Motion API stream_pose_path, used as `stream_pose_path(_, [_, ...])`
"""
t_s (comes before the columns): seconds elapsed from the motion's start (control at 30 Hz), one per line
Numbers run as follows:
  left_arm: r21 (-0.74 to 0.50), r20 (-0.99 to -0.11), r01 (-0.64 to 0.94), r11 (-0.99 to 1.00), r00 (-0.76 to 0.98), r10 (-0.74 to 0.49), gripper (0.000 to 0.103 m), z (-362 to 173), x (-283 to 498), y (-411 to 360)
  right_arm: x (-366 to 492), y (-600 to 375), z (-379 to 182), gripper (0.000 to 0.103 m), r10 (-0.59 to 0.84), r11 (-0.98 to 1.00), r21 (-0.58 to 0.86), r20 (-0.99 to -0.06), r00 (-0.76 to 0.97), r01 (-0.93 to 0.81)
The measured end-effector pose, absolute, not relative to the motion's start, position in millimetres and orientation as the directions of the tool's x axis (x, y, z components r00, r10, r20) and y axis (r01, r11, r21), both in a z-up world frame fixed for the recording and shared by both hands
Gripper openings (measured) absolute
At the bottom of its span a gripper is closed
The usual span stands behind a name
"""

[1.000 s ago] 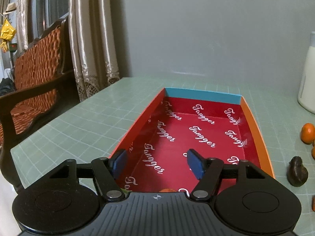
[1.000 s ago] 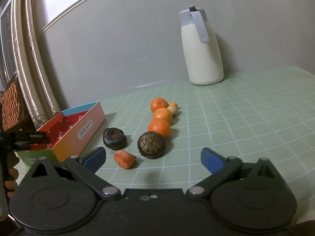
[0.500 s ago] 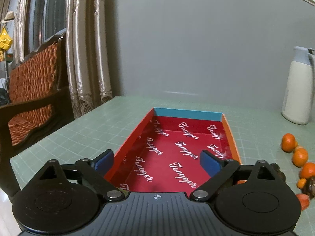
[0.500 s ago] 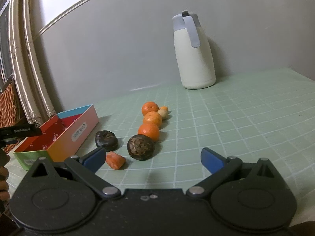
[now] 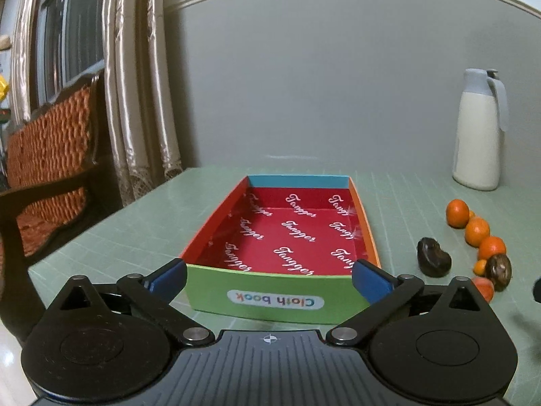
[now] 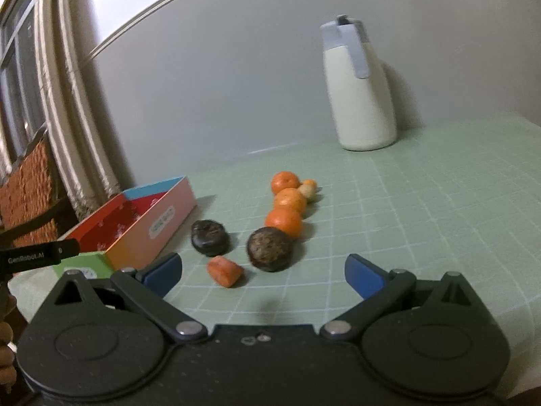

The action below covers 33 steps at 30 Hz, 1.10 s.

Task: Organize fruits
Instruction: 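Lower the right tool onto the orange carrot piece and close on it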

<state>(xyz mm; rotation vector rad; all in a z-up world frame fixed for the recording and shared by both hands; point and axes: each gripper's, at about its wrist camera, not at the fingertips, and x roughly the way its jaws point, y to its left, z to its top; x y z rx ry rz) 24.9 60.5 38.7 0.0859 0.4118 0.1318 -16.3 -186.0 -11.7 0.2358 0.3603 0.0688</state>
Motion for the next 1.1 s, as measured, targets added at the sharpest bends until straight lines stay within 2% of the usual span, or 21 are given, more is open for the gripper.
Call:
stream_pose_path(0.13, [0.12, -0.38, -0.128, 0.984, 0.91, 0.165, 0.103, 38.4, 18.8, 66.2, -9.4, -176.7, -12.2, 0.103, 0.152, 0.967, 0.247, -0.349, 0.925, -0.066])
stream_pose_path(0.27, [0.1, -0.385, -0.173, 0.98, 0.901, 0.199, 0.103, 38.7, 17.0, 81.7, -5.2, -168.1, -8.9, 0.098, 0.167, 0.968, 0.233, -0.338, 0.926, -0.089])
stream_pose_path(0.4, [0.078, -0.394, -0.217, 0.973, 0.89, 0.231, 0.103, 37.1, 13.9, 98.1, 5.6, -158.1, -9.7, 0.079, 0.191, 0.967, 0.227, -0.362, 0.912, -0.113])
stream_pose_path(0.53, [0.071, -0.4, -0.256, 0.964, 0.878, 0.263, 0.103, 34.9, 11.1, 113.9, 15.2, -150.0, -13.2, 0.07, 0.21, 0.964, 0.235, -0.393, 0.895, -0.123])
stream_pose_path(0.6, [0.07, -0.402, -0.273, 0.959, 0.873, 0.278, 0.103, 33.6, 9.8, 120.8, 19.9, -147.0, -14.2, 0.056, 0.215, 0.963, 0.237, -0.404, 0.889, -0.125])
stream_pose_path(1.1, [0.065, -0.414, -0.331, 0.941, 0.85, 0.327, 0.103, 27.4, 3.4, 149.4, 48.5, -140.5, -23.6, 0.051, 0.164, 0.971, 0.233, -0.46, 0.873, -0.06])
